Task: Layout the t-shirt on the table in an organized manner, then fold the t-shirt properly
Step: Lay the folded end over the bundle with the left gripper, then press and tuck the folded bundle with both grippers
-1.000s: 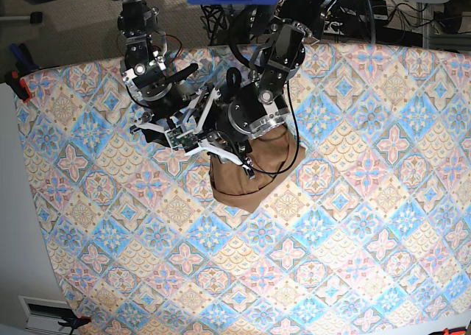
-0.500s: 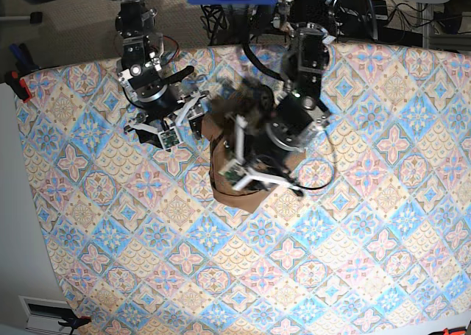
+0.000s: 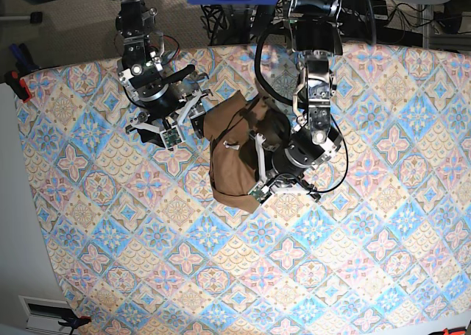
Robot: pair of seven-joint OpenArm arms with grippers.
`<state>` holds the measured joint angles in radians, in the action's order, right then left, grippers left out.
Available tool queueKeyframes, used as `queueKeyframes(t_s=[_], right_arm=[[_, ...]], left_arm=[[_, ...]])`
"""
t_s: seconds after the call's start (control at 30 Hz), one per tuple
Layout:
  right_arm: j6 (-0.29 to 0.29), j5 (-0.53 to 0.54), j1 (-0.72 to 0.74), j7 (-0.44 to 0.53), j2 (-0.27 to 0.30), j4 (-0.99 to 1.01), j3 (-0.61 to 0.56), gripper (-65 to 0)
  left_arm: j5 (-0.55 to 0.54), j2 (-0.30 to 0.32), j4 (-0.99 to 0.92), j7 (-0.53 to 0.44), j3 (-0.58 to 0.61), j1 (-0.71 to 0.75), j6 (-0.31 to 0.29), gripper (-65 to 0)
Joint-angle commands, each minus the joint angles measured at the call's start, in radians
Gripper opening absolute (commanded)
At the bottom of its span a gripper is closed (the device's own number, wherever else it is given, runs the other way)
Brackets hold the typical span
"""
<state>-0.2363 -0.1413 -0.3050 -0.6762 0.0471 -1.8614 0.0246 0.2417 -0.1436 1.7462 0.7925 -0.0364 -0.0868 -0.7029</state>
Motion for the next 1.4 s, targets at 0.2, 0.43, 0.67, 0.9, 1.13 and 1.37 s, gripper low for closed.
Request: queueKeyframes(t_s=[0.2,0.43,0.67,0.9,1.13,1.37], right_arm=[[0.002,0.006,-0.052,0.028,-0.002,-0.022,0.004,-26.1],[0.002,0.006,-0.096,0.031,-0.002,-0.027,0.004,-26.1],[0.002,0.004,-0.099,0.033,-0.002,-0.068,0.004,-26.1],[0.002,0.004,-0.093,0.033,-0.002,-0.077,0.004,-47.8],[0.004,0.004,-0.069,0.033,-0.005,-0.083,0.004,-65.0],[0.004,0.004,-0.012,0.034,-0.006,-0.091,-0.047,-65.0]], left_arm=[[-0.009,-0.012,-0.332,-0.206,-0.020,-0.063,0.005,-65.0],[-0.020,-0.008,-0.394,-0.215,0.045,-0.043,0.005,-65.0],[-0.020,-0.009,-0.148,-0.213,0.045,-0.006,0.005,-65.0],[-0.020,-0.013,0.010,-0.213,0.043,0.015,0.005,-65.0],[-0.012,-0.013,0.094,-0.213,-0.043,0.017,0.005,-65.0],[-0.011,-0.004,0.018,-0.213,-0.187,-0.020,0.005,-65.0]])
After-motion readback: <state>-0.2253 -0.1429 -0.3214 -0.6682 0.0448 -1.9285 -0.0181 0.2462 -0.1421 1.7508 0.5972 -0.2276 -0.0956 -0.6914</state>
